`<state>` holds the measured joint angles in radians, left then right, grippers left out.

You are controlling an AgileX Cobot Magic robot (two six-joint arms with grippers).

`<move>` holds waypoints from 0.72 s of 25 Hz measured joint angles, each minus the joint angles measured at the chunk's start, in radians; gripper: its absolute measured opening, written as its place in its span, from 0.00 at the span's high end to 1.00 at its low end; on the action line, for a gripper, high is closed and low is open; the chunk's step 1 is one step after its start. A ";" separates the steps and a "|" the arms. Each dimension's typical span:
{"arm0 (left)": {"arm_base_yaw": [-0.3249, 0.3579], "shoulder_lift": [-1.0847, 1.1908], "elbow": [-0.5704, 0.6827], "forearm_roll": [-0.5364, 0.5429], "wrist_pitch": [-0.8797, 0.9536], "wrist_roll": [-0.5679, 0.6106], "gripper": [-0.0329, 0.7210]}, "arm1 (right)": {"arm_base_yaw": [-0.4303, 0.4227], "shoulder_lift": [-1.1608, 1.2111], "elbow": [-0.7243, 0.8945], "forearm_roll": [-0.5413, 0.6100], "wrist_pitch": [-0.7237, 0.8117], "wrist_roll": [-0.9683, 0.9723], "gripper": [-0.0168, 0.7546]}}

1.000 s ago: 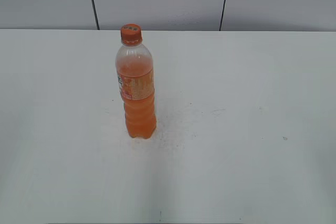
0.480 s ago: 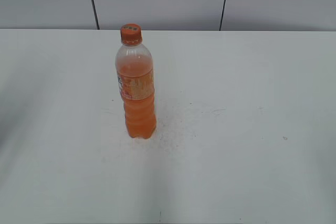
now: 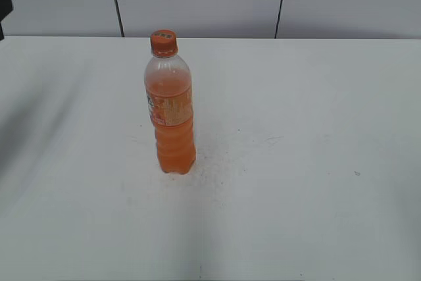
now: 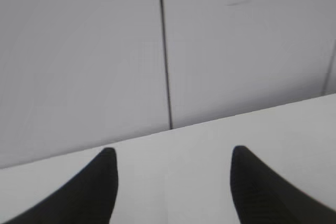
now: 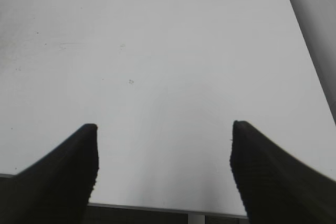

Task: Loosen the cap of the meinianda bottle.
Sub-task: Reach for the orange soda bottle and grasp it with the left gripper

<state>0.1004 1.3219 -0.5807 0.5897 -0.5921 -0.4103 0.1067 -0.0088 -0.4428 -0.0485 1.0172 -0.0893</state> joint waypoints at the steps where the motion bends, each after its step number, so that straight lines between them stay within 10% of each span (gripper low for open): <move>1: 0.049 0.038 -0.039 0.173 -0.069 -0.117 0.39 | 0.000 0.000 0.000 0.000 0.000 0.000 0.22; 5: 0.230 0.217 -0.194 0.666 -0.417 -0.446 0.40 | 0.000 0.000 0.000 0.000 0.000 0.000 0.22; 9: 0.238 0.374 -0.297 0.988 -0.542 -0.497 0.40 | 0.000 0.000 0.000 0.000 0.000 0.000 0.22; 18: 0.023 0.561 -0.320 1.182 -0.473 -0.438 0.38 | 0.000 0.000 0.000 0.000 0.000 0.000 0.22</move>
<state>0.1238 1.8834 -0.9007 1.7716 -1.0653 -0.8481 0.1067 -0.0088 -0.4428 -0.0485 1.0172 -0.0893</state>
